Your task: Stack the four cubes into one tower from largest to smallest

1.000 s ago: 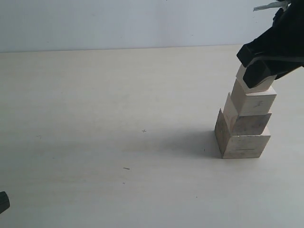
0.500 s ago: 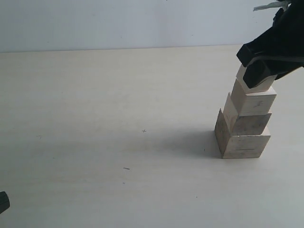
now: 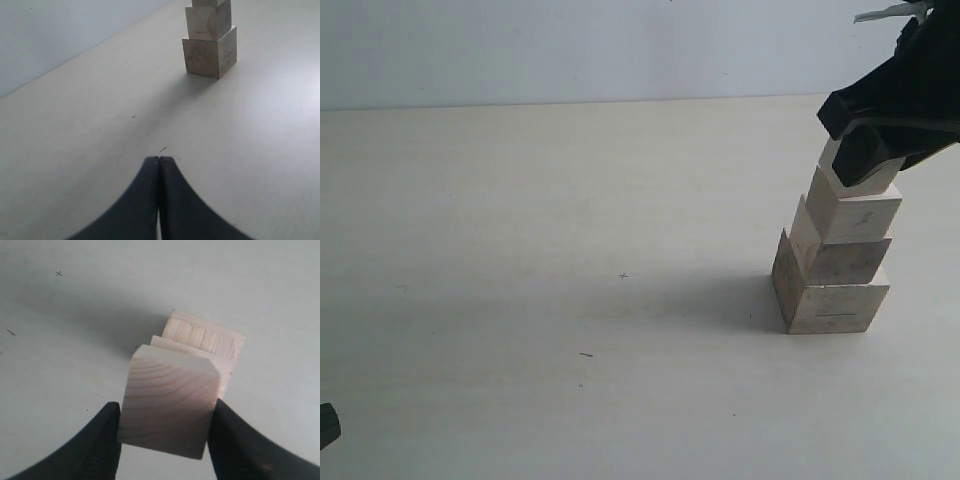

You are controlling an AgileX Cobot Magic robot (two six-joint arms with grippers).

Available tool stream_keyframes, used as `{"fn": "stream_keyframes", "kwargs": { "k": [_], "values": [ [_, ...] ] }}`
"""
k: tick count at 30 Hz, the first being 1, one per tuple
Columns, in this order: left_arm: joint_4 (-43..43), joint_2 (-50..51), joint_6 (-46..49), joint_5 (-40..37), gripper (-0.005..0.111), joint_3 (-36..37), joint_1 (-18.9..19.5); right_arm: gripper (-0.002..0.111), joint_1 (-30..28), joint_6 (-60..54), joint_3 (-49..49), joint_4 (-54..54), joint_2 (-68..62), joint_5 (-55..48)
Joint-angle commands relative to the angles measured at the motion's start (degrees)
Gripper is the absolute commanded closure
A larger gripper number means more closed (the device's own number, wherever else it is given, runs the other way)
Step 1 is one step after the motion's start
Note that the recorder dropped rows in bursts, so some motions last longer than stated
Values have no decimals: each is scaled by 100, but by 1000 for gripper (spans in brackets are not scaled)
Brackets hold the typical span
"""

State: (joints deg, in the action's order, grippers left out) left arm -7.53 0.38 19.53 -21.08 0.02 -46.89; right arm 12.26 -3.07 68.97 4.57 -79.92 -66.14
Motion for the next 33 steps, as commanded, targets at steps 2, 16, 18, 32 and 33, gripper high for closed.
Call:
{"fn": "stream_keyframes", "kwargs": {
  "k": [2, 16, 18, 32, 33],
  "values": [
    [-19, -38, -21, 35, 107, -2, 9, 93, -24, 23, -6, 1, 3, 12],
    [-19, -38, -21, 35, 107, -2, 9, 93, -24, 23, -6, 1, 3, -2],
    [-19, -38, -21, 35, 107, -2, 9, 93, -24, 23, -6, 1, 3, -2],
    [-19, -38, -21, 35, 107, -2, 9, 59, -24, 23, -6, 1, 3, 52],
    [-19, -38, -21, 35, 107, -2, 9, 59, -24, 23, -6, 1, 3, 64]
  ]
}}
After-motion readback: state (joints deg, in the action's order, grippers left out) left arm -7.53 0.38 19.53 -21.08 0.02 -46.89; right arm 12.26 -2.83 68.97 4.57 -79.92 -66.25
